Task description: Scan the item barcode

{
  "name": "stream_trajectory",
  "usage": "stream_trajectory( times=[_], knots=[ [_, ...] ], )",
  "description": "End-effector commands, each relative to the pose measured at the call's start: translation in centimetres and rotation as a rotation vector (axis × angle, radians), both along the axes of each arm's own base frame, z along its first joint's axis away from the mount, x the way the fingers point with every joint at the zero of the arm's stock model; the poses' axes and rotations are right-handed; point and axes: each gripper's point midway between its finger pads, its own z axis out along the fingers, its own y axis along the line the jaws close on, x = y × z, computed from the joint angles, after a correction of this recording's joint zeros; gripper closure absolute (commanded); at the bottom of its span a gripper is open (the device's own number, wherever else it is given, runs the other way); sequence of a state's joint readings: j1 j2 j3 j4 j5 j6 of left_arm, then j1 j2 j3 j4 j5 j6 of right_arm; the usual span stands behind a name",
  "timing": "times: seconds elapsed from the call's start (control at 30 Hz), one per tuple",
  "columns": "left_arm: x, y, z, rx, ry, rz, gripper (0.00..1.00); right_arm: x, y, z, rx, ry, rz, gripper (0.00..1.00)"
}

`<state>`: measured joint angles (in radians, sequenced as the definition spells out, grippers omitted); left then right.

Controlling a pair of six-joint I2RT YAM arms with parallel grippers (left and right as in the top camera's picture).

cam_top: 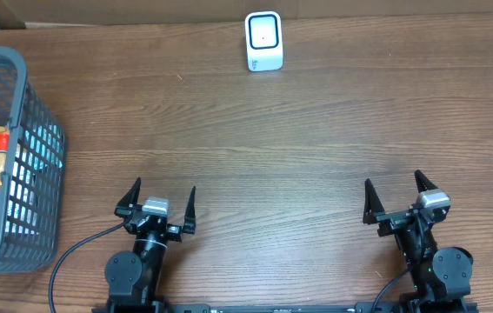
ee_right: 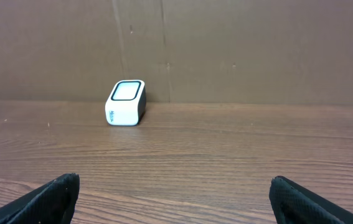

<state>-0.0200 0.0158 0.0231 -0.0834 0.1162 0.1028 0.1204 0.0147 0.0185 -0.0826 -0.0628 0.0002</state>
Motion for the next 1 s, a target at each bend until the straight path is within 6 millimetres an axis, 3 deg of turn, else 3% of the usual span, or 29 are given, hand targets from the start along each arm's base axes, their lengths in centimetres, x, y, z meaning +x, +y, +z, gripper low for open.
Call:
stream_trajectory(
  times=[0.0, 0.57, 0.83, 0.97],
  knots=[
    [-0.6, -0.3, 3.0, -0.023, -0.047, -0.013, 0.0, 0.0, 0.0, -0.2, 0.003, -0.004, -0.002, 0.0],
    [-0.9, -0.4, 7.7, -0.021, 0.05, -0.021, 0.0, 0.0, 0.0, -0.2, 0.003, -0.004, -0.003, 0.0],
    [0.0, -1.9, 11.9, -0.009, 0.139, -0.11, 0.0, 0.0, 0.0, -0.2, 0.003, -0.004, -0.002, 0.0],
    [0.8, -2.8, 15.6, -0.019, 0.22, -0.162, 0.0, 0.0, 0.0, -0.2, 0.003, -0.004, -0.002, 0.0]
  ],
)
